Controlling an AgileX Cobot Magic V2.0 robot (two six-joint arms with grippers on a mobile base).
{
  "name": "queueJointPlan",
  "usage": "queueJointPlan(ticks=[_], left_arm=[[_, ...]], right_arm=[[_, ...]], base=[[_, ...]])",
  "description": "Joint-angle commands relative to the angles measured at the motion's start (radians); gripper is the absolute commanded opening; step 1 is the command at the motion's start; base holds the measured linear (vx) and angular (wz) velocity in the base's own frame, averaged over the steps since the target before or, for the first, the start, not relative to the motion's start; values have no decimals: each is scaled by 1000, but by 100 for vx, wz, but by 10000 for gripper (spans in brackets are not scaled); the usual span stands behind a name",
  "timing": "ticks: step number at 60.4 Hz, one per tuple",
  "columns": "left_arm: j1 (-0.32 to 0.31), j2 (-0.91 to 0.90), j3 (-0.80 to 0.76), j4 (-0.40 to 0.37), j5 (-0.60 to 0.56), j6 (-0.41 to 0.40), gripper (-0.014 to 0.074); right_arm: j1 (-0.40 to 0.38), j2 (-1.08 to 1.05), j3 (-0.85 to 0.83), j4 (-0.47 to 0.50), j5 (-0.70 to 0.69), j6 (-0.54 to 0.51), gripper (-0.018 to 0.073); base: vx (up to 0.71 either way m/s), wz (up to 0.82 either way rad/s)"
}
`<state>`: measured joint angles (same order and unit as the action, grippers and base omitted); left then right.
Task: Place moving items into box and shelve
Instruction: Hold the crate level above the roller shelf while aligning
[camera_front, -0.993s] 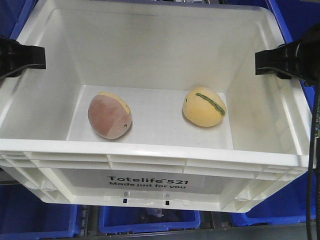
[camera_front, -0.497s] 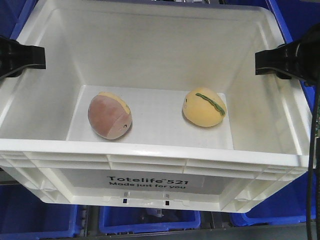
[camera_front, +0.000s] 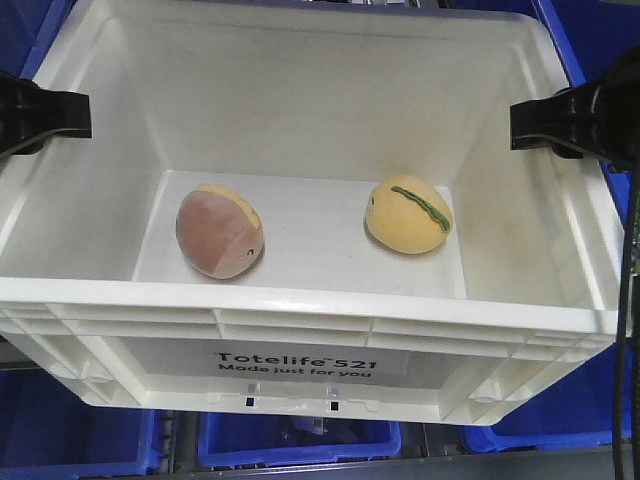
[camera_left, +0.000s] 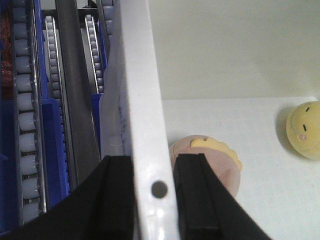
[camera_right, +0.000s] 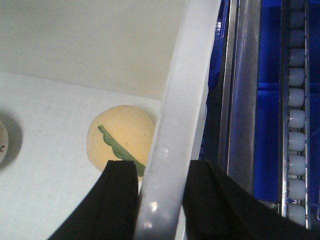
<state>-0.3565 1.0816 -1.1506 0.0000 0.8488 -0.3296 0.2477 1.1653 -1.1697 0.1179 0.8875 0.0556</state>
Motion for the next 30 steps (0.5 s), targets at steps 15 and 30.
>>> queueJointPlan(ticks=[15,30], left_arm=[[-2,-34,-43,17,-145,-2,-6],[-2,29,-43,17,-170,-2,-6]], right_arm=[[-7,-32,-40,-38,-115,-19,-5],[-7,-3,-40,-41,-167,-19,-5]], base=[[0,0],[0,0]])
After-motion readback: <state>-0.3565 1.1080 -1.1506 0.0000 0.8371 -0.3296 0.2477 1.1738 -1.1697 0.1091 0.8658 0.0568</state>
